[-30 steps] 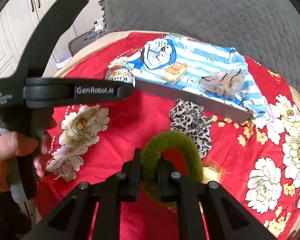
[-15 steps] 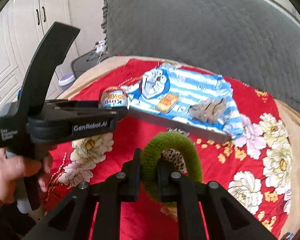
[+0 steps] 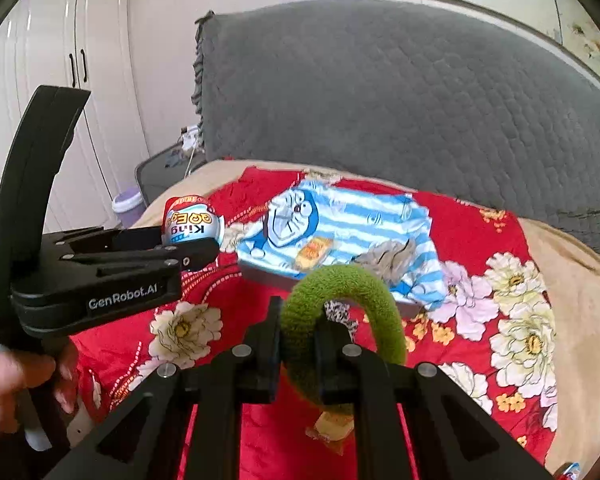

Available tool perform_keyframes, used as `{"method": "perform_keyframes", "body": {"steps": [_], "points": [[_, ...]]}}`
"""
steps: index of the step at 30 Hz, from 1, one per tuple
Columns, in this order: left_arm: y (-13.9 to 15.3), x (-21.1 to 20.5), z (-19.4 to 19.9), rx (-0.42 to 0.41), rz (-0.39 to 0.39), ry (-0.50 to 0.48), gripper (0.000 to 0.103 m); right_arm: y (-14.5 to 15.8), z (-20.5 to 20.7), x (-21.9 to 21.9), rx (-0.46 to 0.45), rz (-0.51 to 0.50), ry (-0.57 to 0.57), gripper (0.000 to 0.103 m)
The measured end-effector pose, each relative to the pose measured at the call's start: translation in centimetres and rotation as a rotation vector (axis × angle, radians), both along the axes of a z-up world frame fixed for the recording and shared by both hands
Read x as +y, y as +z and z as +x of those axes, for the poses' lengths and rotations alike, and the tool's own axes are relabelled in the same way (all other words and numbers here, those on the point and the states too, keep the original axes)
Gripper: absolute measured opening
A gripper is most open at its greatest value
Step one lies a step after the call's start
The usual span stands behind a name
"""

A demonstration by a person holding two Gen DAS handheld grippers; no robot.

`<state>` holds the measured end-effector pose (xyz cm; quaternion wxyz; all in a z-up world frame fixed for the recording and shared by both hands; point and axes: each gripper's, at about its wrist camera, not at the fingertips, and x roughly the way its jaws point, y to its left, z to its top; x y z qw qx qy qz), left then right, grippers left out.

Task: Organize objects
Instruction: 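Lift the green ring with the right gripper while the left gripper lifts the egg, then carry the ring and egg in both grippers over the striped shirt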

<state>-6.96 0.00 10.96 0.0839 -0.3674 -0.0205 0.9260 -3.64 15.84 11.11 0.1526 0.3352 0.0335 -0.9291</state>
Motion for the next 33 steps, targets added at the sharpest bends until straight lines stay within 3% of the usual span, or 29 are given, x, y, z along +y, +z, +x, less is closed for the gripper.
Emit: {"method": "perform_keyframes", "body": {"steps": [11,33], "points": [[4.5,0.4,3.2,0.094,-0.004,0.002,0.054,4.6,1.9,0.7,0.114,-0.012,-0.038,0.013],[9.6,1.1,7.2,0.244,-0.035,0.006,0.053,11.1,3.3,0.3,0.261,0.012,-0.105,0.013]]}}
